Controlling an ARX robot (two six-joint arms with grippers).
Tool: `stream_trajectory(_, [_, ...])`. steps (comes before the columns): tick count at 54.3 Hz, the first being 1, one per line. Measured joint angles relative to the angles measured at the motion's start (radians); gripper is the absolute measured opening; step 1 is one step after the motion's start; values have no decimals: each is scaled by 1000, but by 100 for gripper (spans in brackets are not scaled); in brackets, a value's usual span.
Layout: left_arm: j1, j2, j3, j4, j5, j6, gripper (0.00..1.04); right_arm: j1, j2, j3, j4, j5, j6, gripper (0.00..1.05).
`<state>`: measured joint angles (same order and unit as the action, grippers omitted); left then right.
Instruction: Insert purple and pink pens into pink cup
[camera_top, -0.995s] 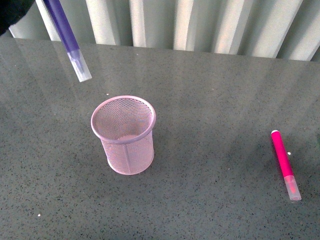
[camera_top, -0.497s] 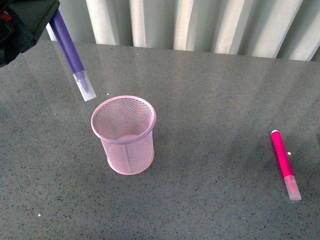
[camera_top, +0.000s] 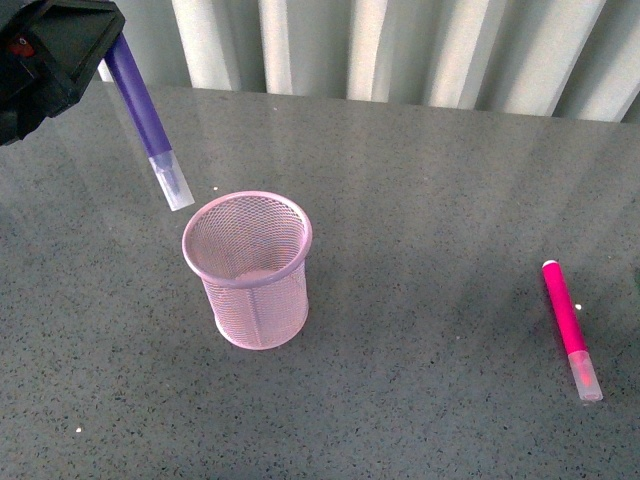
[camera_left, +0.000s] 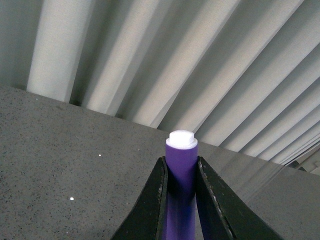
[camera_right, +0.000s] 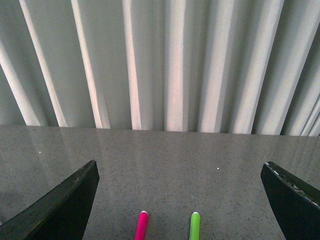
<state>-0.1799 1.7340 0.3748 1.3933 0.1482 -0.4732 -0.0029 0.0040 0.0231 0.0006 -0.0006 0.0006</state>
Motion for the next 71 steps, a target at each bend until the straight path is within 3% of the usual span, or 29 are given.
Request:
stream_trajectory(61, [-47,109,0,0,-1,-3,13,0,0,0,0,0,0,98])
stream_trajectory(71, [-72,138,0,0,-18,-6,56,0,0,0,0,0,0,98])
